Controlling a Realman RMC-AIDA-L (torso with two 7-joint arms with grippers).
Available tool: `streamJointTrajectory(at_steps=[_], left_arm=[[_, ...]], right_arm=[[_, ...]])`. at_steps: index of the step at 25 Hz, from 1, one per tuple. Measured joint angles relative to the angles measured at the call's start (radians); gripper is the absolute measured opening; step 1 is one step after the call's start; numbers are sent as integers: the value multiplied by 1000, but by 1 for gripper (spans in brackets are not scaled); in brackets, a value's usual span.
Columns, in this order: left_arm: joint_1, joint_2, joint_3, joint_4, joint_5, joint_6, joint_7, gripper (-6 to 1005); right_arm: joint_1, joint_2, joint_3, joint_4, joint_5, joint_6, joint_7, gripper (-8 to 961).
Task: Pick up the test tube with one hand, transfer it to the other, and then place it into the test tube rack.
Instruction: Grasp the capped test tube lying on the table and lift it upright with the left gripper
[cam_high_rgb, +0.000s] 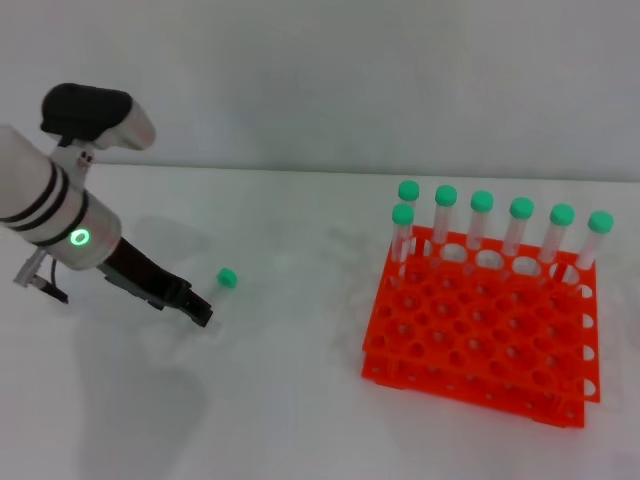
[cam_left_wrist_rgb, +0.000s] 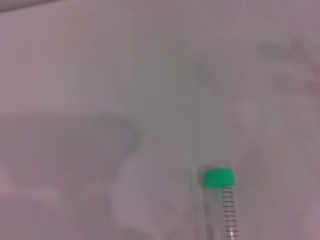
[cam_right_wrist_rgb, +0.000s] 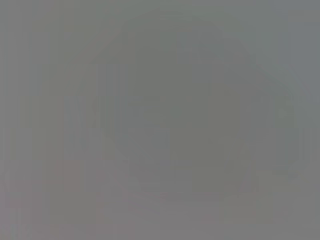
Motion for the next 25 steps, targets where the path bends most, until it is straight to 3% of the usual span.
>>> streamJointTrajectory(at_steps=[9,18,25], left_arm=[[-49,-35,0,12,84,-22,-38,737],[-59,-47,0,19,114,-30,-58,721],[-54,-61,0,22,127,-41,-58,642]], right_arm=[[-1,0,2,9,0,2,1,629],[1,0,2,8,0,5,2,628],[5,0,2,1,0,6,2,628]])
